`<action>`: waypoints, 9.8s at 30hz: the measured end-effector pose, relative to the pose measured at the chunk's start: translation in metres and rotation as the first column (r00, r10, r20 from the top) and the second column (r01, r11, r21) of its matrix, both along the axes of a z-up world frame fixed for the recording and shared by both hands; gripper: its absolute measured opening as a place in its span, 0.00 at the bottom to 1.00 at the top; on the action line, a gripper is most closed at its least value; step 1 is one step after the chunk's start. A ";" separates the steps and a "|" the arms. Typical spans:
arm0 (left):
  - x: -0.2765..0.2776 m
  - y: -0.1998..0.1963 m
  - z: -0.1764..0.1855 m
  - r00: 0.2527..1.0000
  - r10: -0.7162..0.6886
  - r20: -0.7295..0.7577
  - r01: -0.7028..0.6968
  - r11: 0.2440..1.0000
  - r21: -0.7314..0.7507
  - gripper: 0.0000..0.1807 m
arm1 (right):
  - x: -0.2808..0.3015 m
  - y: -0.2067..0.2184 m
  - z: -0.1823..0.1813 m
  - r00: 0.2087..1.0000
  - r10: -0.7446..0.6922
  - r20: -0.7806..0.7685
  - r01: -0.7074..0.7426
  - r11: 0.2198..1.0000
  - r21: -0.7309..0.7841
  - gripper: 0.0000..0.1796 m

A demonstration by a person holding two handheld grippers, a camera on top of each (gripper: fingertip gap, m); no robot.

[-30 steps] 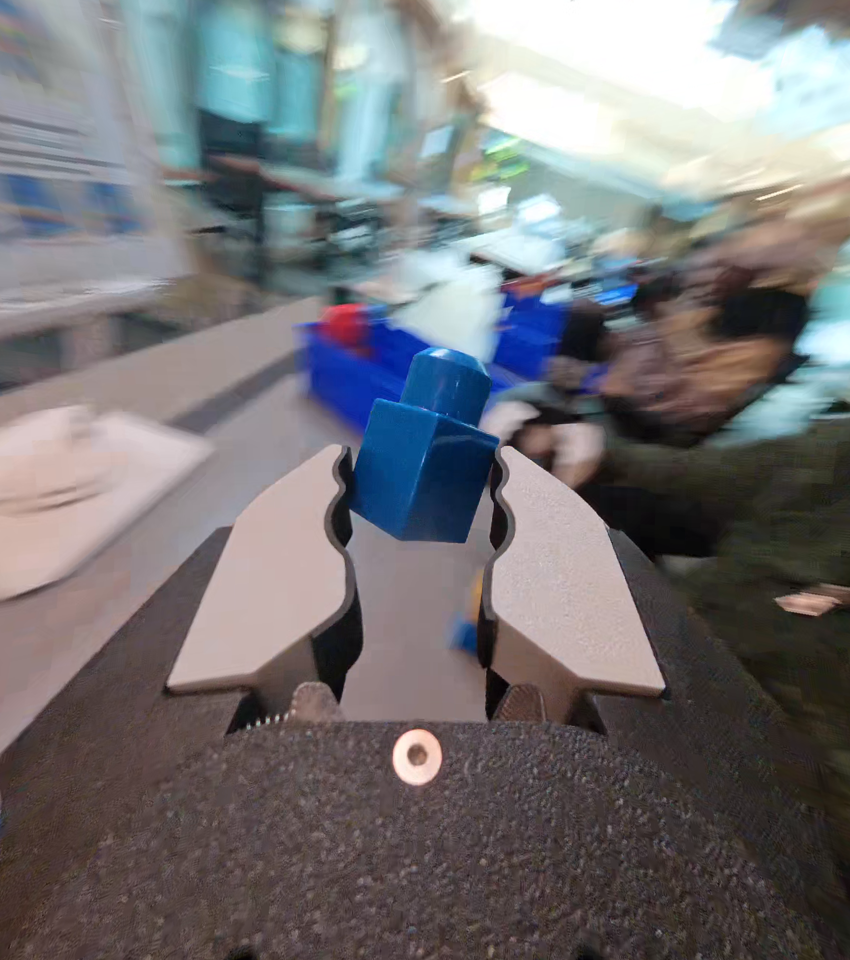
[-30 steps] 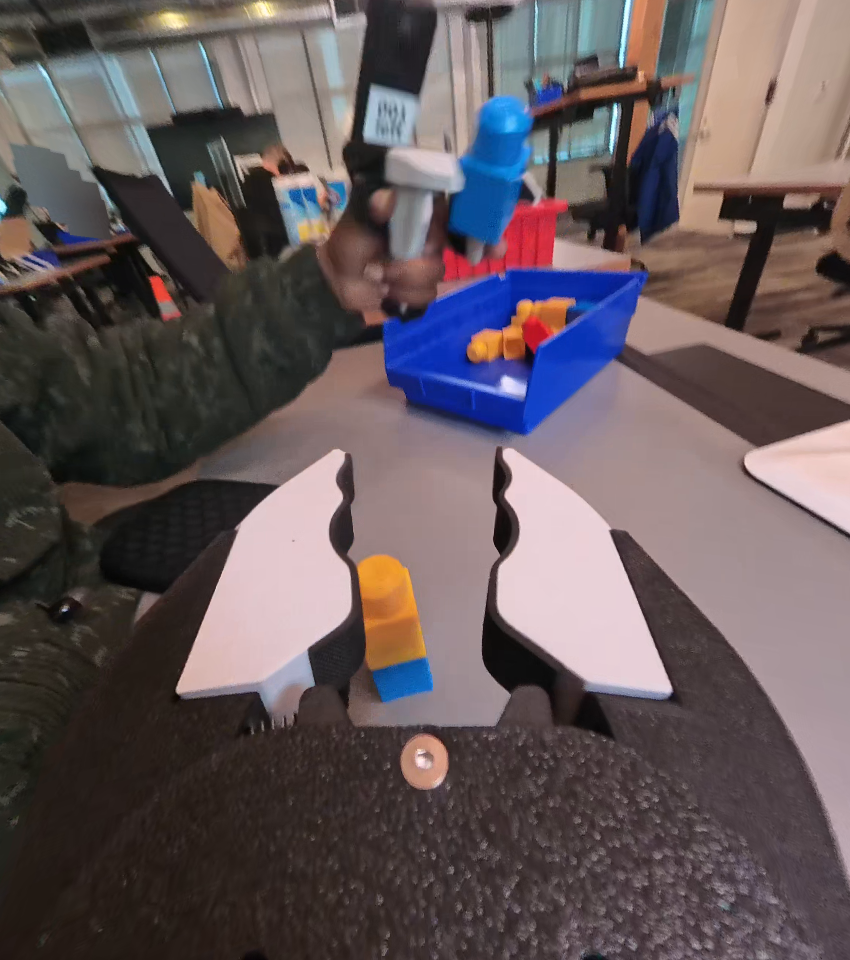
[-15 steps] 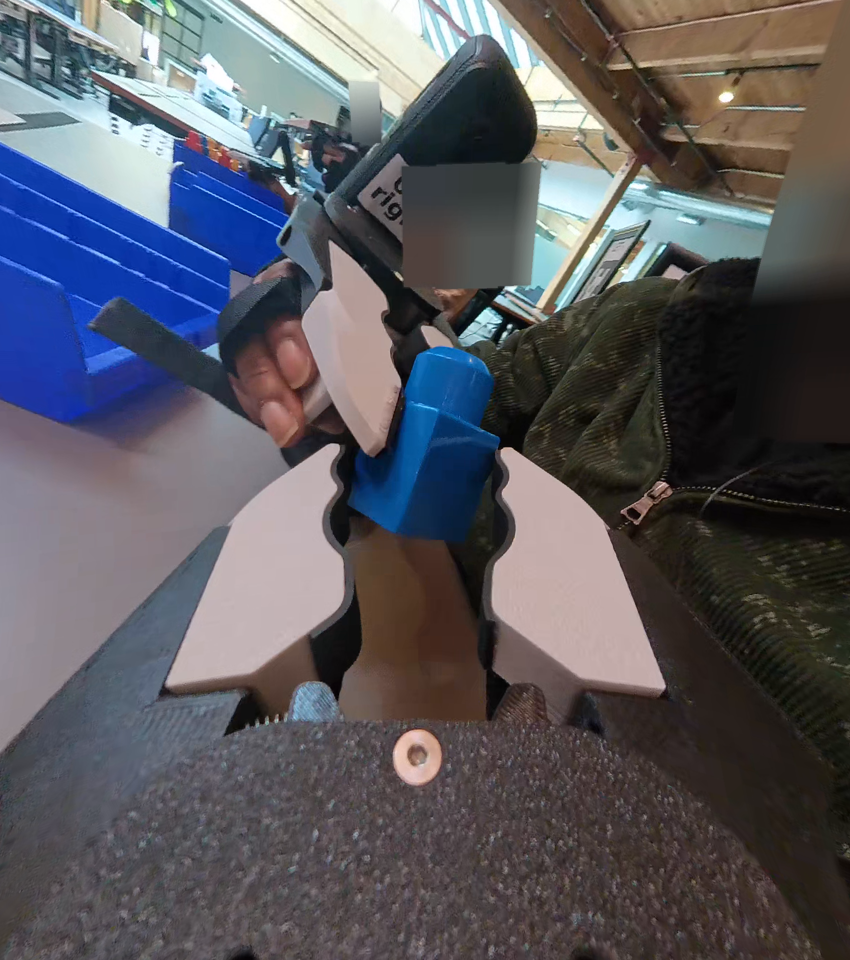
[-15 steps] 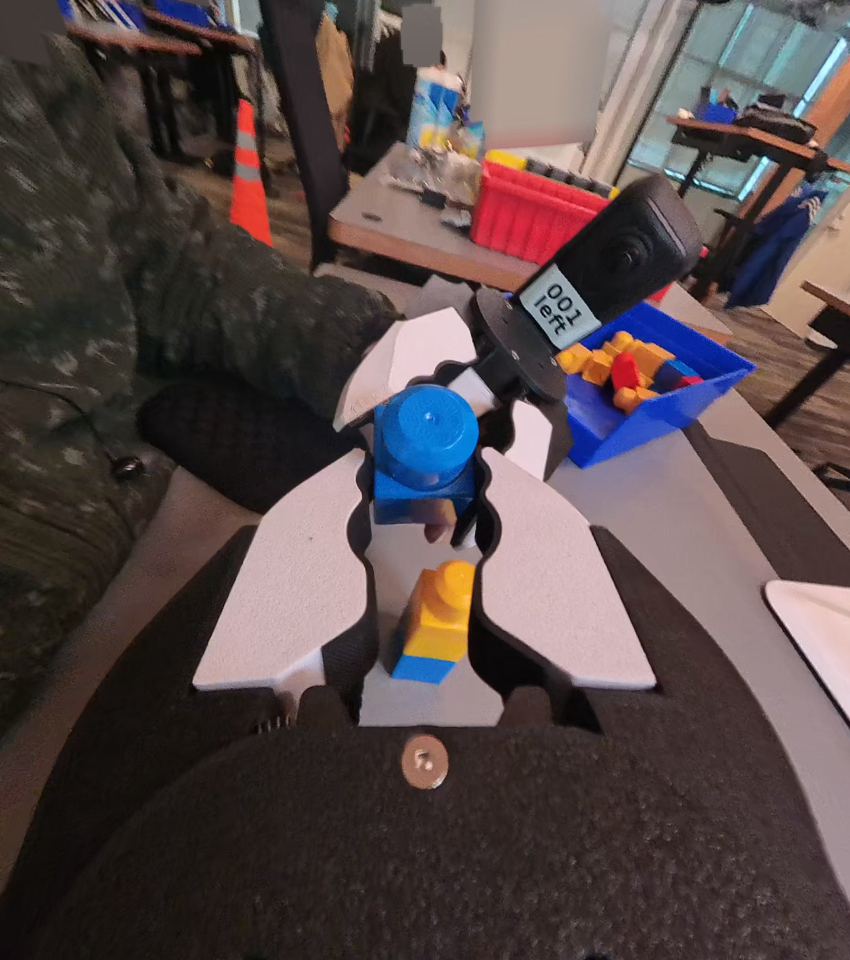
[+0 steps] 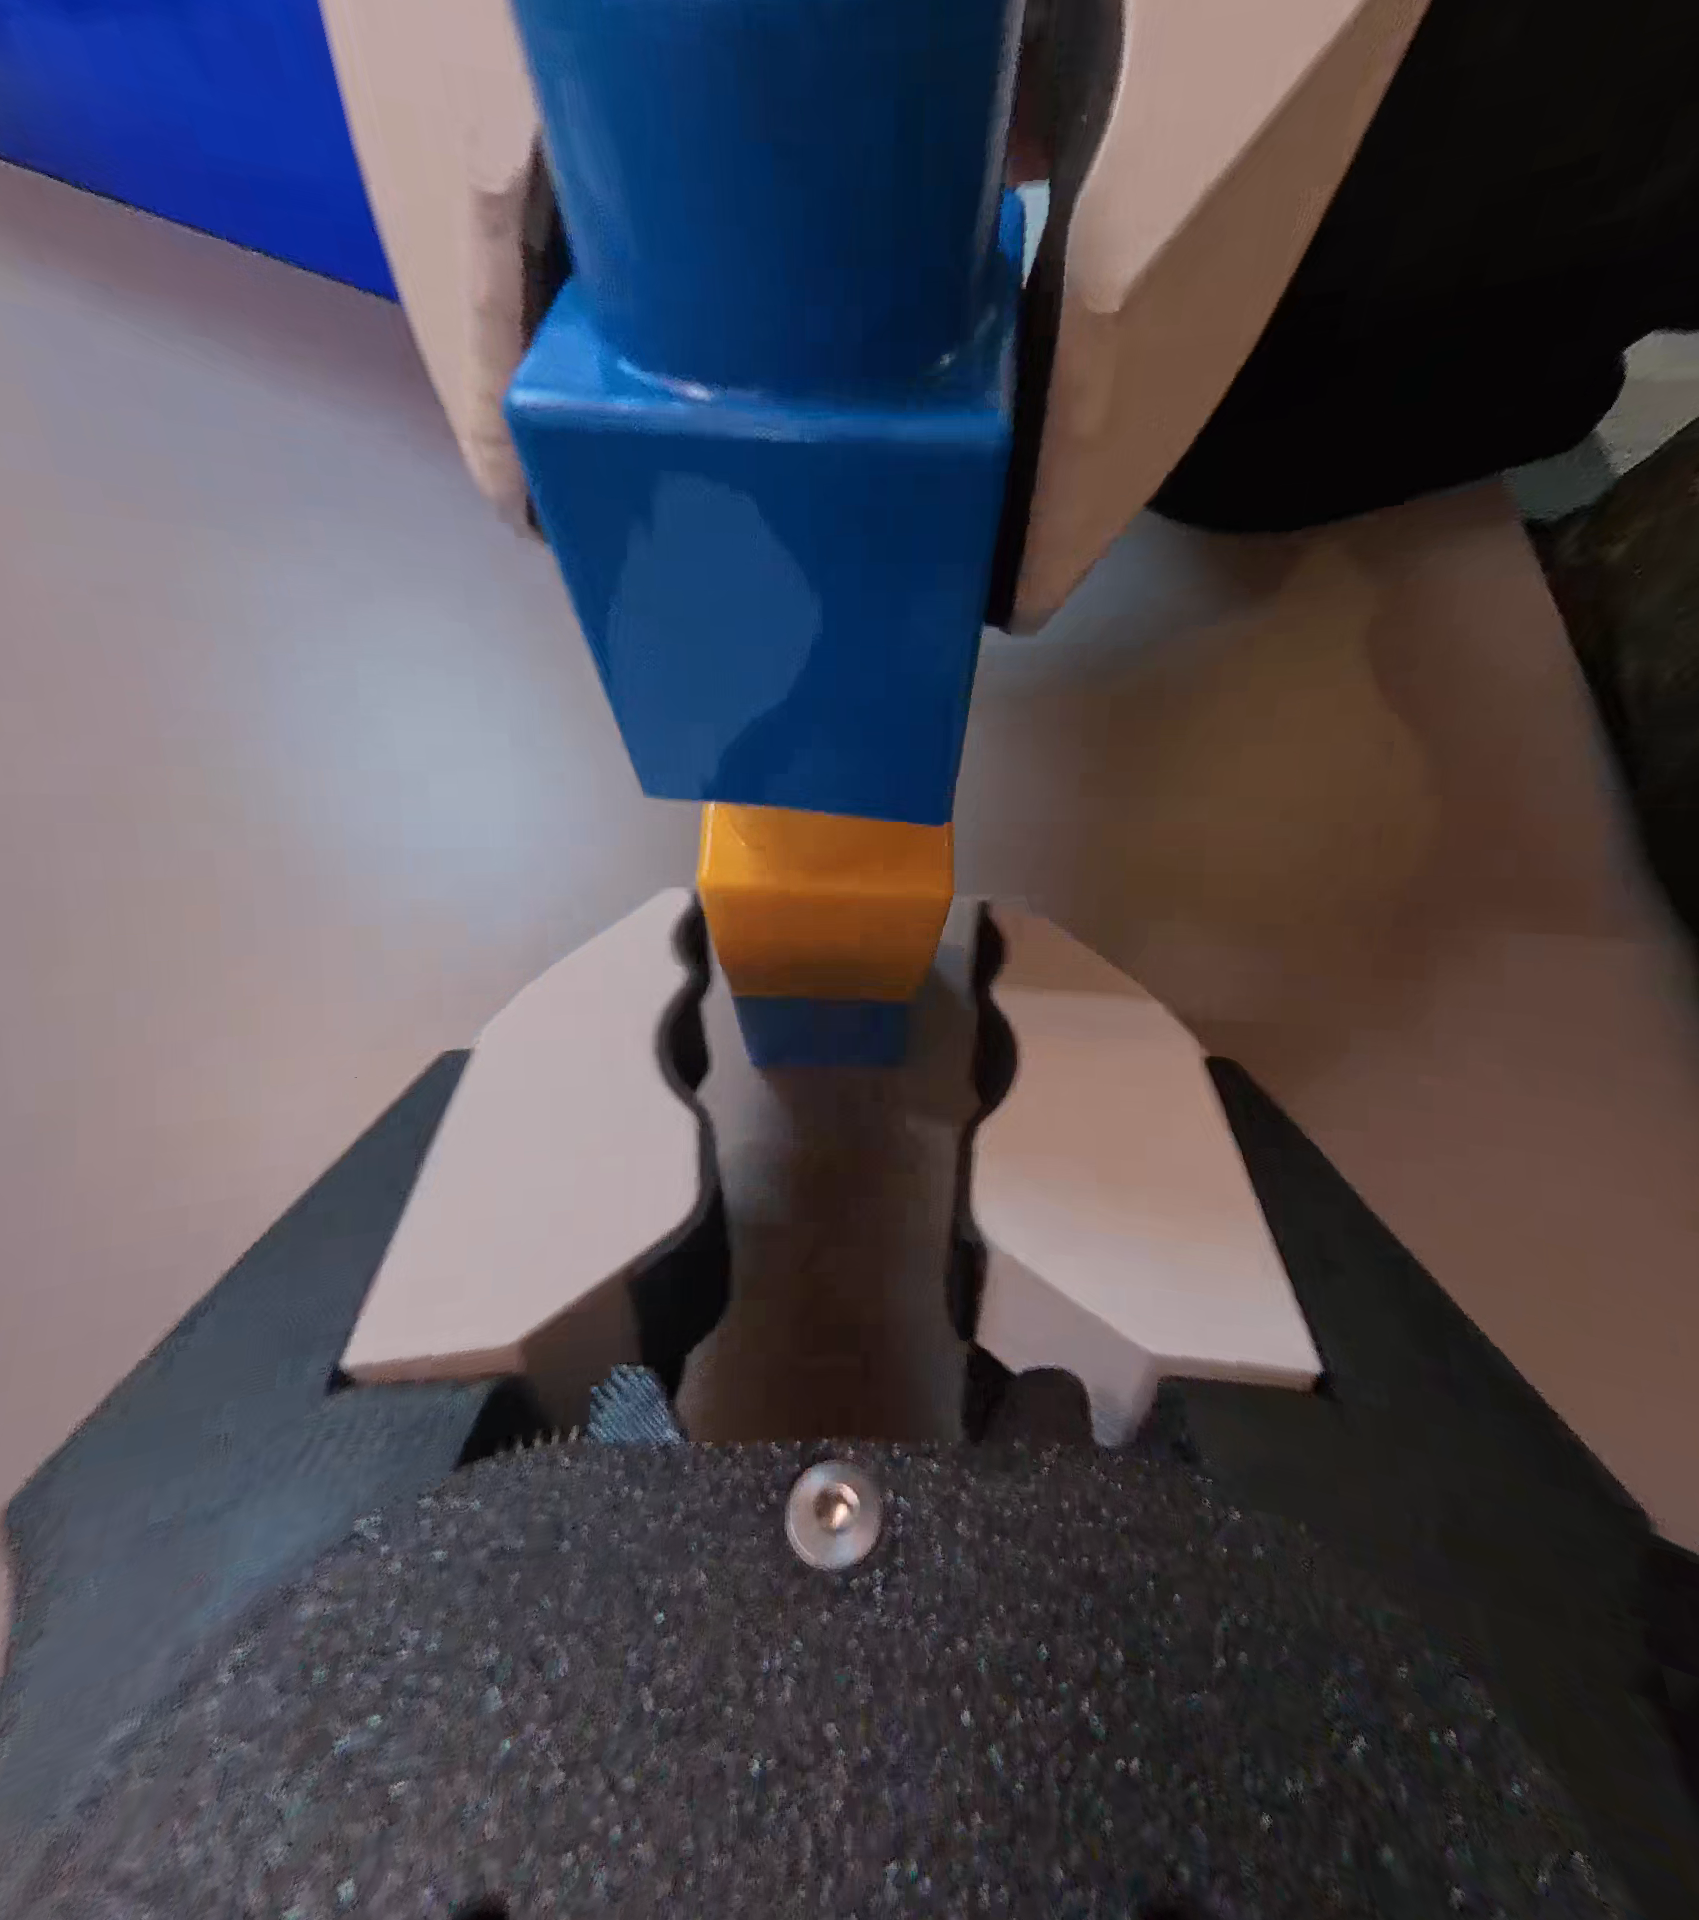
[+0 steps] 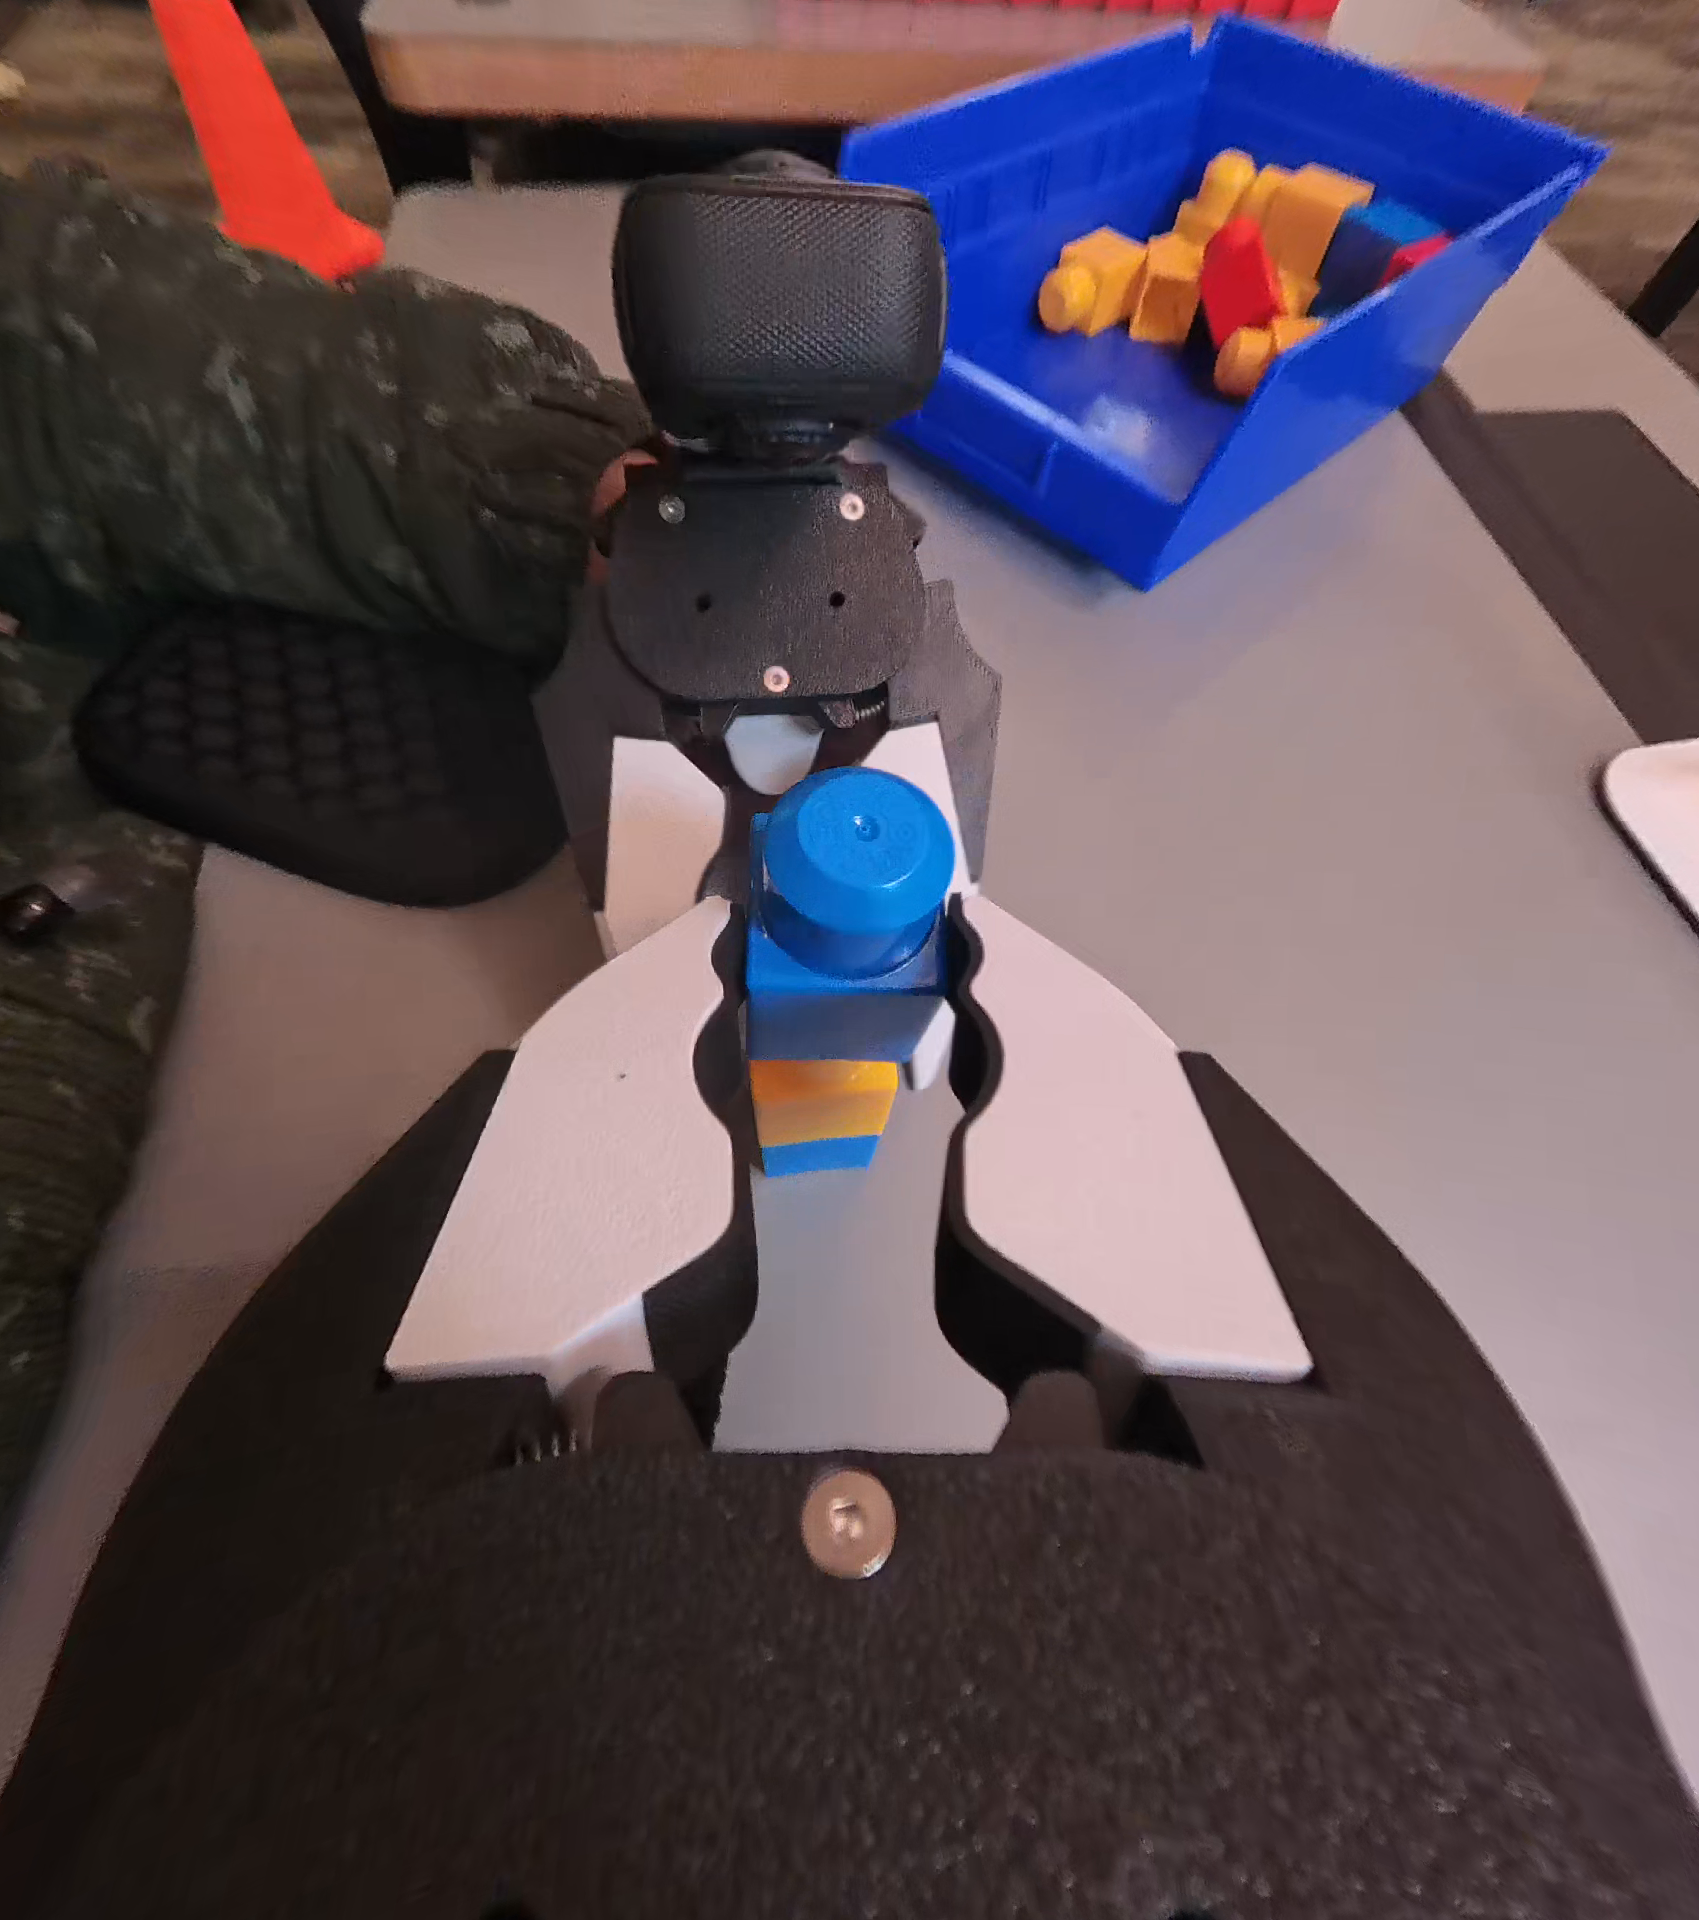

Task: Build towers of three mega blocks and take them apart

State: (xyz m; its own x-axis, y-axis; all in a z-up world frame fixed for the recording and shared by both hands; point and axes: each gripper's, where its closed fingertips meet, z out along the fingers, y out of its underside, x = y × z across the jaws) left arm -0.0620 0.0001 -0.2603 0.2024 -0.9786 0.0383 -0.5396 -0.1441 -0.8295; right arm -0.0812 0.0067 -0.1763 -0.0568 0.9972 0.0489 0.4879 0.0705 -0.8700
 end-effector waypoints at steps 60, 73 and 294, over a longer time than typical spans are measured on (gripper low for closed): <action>0.009 -0.010 -0.003 1.000 -0.008 -0.027 0.008 1.000 0.019 0.21 | 0.012 -0.014 0.004 0.974 -0.036 0.225 0.045 0.998 -0.038 0.30; 0.007 0.002 0.034 0.985 0.036 0.171 -0.059 0.989 0.133 0.26 | 0.025 -0.003 0.031 0.925 -0.010 0.379 0.008 1.000 0.008 0.16; 0.057 0.002 -0.006 0.979 0.186 -0.082 -0.185 0.982 0.026 0.39 | 0.088 0.027 0.061 0.989 -0.129 -0.075 0.138 0.983 0.122 0.18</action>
